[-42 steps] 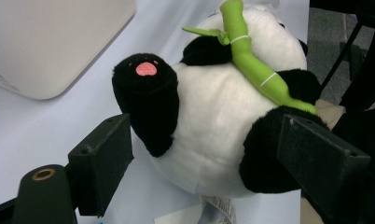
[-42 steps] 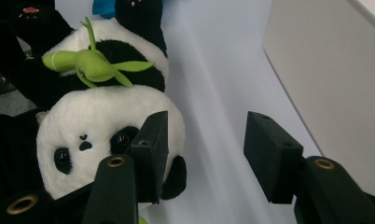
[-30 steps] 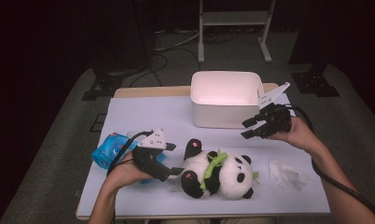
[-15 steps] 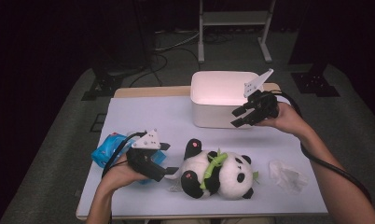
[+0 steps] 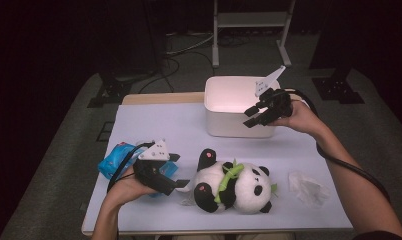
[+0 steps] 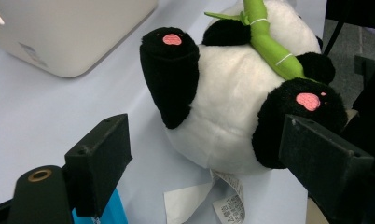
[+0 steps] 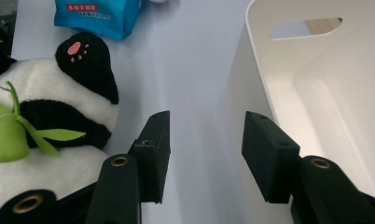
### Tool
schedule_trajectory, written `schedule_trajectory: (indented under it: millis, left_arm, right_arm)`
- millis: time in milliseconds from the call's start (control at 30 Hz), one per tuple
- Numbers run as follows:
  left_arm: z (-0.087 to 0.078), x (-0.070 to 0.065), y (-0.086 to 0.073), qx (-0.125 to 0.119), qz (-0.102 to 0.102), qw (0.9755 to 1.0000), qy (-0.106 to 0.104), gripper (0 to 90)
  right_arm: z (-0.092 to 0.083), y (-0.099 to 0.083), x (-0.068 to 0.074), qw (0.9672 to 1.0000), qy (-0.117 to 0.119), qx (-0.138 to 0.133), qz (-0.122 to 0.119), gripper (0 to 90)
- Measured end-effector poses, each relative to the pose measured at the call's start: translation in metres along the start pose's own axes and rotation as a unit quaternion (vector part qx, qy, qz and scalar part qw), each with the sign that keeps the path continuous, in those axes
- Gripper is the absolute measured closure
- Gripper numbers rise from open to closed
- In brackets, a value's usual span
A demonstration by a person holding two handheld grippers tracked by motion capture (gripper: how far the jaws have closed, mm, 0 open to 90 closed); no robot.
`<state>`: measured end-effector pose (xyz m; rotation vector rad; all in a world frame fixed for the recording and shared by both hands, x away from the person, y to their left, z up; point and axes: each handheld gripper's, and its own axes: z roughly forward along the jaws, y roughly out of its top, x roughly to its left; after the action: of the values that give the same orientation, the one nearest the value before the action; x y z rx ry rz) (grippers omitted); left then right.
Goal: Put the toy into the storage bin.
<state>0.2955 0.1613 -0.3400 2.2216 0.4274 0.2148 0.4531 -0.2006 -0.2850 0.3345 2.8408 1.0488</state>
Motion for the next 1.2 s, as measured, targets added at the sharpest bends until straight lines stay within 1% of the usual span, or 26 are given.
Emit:
schedule_trajectory:
  millis: [67, 100, 233, 400, 433, 500, 667, 800, 900, 1067, 1200]
  left_arm:
    - [-0.001, 0.000, 0.000, 0.000, -0.002, 1.0000, 0.003, 13.2]
    - [-0.001, 0.000, 0.000, 0.000, -0.002, 1.0000, 0.001, 13.3]
    - [-0.002, 0.001, -0.001, 0.001, -0.003, 1.0000, 0.003, 13.2]
    - [-0.002, 0.003, -0.002, 0.004, -0.005, 1.0000, 0.005, 12.3]
    - [-0.003, 0.003, -0.002, 0.002, -0.006, 1.0000, 0.006, 12.3]
    - [-0.005, 0.003, -0.002, -0.001, -0.006, 1.0000, 0.007, 12.3]
    - [-0.006, 0.005, -0.004, -0.002, -0.009, 0.9999, 0.010, 11.6]
    - [-0.007, 0.006, -0.004, -0.003, -0.010, 0.9999, 0.010, 11.4]
    - [-0.008, 0.006, -0.005, -0.003, -0.009, 0.9999, 0.011, 11.4]
    - [-0.009, 0.008, -0.005, -0.006, -0.012, 0.9998, 0.013, 11.4]
    - [-0.009, 0.007, -0.005, -0.005, -0.010, 0.9999, 0.012, 11.4]
  right_arm:
    - [0.000, 0.002, -0.002, 1.0000, -0.005, 0.002, -0.001, 50.9]
    - [0.000, 0.002, -0.004, 1.0000, -0.002, 0.002, 0.000, 51.0]
    - [0.003, 0.006, -0.009, 0.9998, -0.010, 0.014, -0.010, 50.9]
    - [0.006, 0.007, -0.014, 0.9998, -0.010, 0.016, -0.010, 50.6]
    - [0.007, 0.007, -0.016, 0.9997, -0.012, 0.018, -0.013, 50.6]
    - [0.010, 0.007, -0.018, 0.9997, -0.012, 0.021, -0.007, 50.8]
    - [0.017, 0.009, -0.022, 0.9994, -0.012, 0.030, -0.011, 51.2]
    - [0.019, 0.011, -0.027, 0.9992, -0.016, 0.034, -0.014, 51.8]
    - [0.020, 0.011, -0.029, 0.9990, -0.019, 0.039, -0.009, 52.0]
    - [0.025, 0.011, -0.034, 0.9985, -0.021, 0.049, -0.011, 52.5]
    - [0.027, 0.011, -0.036, 0.9985, -0.022, 0.049, -0.008, 53.0]
